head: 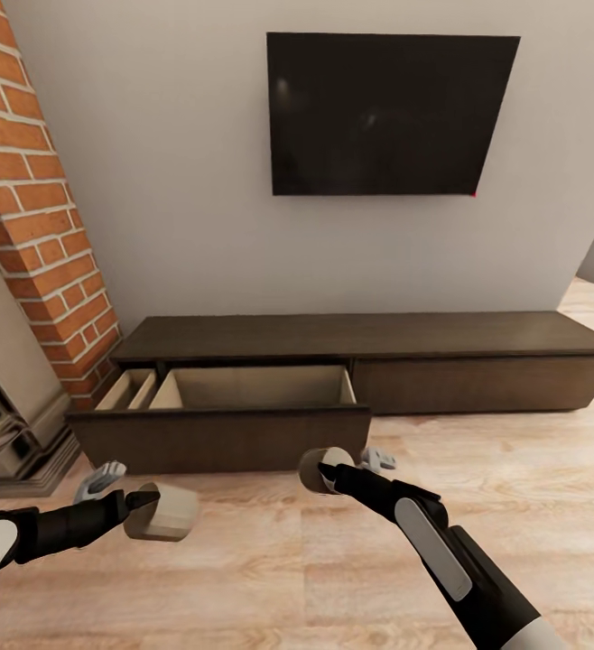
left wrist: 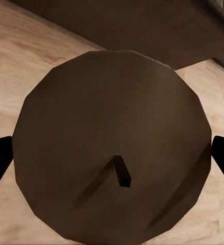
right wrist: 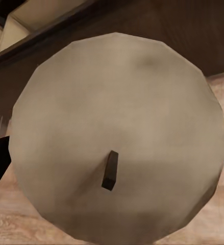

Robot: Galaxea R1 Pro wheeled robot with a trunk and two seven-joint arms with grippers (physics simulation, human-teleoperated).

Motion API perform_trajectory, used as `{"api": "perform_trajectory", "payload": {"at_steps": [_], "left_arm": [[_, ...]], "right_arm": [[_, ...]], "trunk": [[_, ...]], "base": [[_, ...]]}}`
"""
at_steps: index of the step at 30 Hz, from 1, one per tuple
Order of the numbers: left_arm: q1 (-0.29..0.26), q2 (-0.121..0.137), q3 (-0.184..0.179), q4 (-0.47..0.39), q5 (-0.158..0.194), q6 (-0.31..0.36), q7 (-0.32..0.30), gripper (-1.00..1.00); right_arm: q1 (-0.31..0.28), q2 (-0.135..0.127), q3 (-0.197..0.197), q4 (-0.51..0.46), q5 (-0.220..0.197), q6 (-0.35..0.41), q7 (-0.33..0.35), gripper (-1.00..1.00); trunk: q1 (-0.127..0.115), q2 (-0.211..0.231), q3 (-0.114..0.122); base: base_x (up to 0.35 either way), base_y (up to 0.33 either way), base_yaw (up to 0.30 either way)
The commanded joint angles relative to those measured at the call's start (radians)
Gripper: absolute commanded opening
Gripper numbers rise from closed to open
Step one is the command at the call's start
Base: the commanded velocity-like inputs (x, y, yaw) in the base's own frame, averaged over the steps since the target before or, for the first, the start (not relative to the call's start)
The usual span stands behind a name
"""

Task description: Place each of the two pumpkins and all three candles from the living room inside a cabinet in the living room (use any cabinet), then make sure every cabinet is closed, and position the cauldron so it is next to a table in the living room.

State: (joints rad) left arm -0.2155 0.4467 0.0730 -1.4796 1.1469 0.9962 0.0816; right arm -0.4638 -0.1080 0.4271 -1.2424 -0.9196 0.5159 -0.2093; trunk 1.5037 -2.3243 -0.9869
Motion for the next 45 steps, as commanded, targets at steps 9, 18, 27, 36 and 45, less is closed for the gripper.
{"api": "perform_trajectory", "payload": {"at_steps": [9,18,27,36,45], "left_arm": [[-0.001,0.000,0.001,-0.001,0.016,0.004,0.006,-1.00],[-0.001,0.000,0.001,-0.001,0.016,0.004,0.006,-1.00],[-0.001,0.000,0.001,0.002,0.016,0.004,0.006,-1.00],[-0.001,0.001,-0.002,0.001,0.050,0.004,0.006,-1.00],[-0.001,0.001,-0.002,0.001,0.056,0.004,0.006,-1.00]], "right_arm": [[-0.001,-0.001,0.000,-0.002,-0.013,-0.001,-0.005,-1.00],[-0.001,-0.001,0.001,-0.002,-0.014,-0.001,-0.003,-1.00],[-0.001,0.000,0.002,-0.002,-0.013,-0.001,-0.007,-1.00],[-0.001,-0.001,0.002,-0.002,-0.013,-0.001,-0.004,-1.00],[-0.001,-0.001,0.000,-0.002,-0.013,-0.001,-0.002,-1.00]], "trunk": [[0.000,0.000,-0.001],[0.000,0.000,-0.001],[0.000,0.000,-0.001],[-0.011,0.021,0.008],[-0.046,0.084,0.037]], "base": [[0.256,0.178,-0.096],[0.195,0.257,-0.017],[0.138,0.220,0.016],[0.024,0.013,0.158],[0.000,0.000,0.006]]}}
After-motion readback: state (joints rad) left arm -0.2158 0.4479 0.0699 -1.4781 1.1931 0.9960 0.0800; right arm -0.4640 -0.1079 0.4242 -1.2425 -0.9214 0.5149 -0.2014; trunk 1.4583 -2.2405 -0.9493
